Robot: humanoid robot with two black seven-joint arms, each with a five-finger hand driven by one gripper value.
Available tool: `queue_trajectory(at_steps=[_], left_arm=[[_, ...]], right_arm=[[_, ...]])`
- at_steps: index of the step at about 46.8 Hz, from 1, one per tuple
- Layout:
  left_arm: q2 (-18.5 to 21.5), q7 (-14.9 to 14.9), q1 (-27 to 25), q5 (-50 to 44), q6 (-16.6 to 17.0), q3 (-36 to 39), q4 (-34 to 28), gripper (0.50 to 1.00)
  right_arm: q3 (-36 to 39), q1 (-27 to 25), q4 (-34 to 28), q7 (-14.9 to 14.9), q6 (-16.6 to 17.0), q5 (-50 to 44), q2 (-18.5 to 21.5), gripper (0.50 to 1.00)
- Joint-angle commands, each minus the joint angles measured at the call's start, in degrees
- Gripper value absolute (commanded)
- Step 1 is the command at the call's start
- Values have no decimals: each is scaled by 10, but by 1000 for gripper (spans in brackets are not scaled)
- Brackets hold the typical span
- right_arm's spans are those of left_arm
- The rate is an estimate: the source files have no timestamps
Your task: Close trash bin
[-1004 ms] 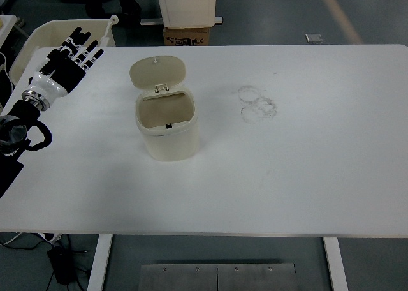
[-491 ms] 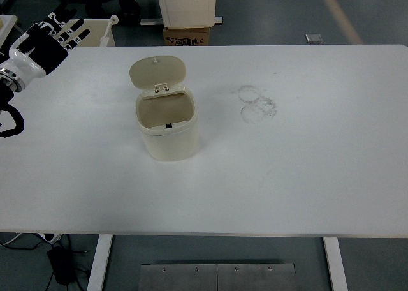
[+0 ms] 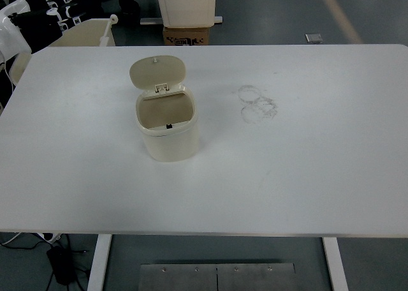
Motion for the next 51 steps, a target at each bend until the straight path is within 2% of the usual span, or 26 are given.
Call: queue_trajectory(at_steps=[1,7,14,22,30,37,46,51], left_arm=[[14,6,-28,18,-10,33,-9,1000],[21,8,-80,54,-19,73,-10,1000],[34,19,-146,120,-47,133,-18,1000],[32,21,-211,204,-77,184,-22,1000],[24,22,-237,278,-101,196,-36,1000],[2,22,-243,328,-112,223,-40,1000],[-26,23,-271,358,-113,250,-40,1000],[-31,24,-293,362,-131,254,-41,1000]], right_arm=[[0,0,0,0,0,0,0,993],[1,0,0,0,0,-1,0,993],[0,0,0,0,0,0,0,993],[0,0,0,0,0,0,0,993],[0,0,0,0,0,-1,0,993],[1,0,0,0,0,-1,0,993],[0,0,0,0,0,-1,0,993],[1,0,0,0,0,0,0,993]])
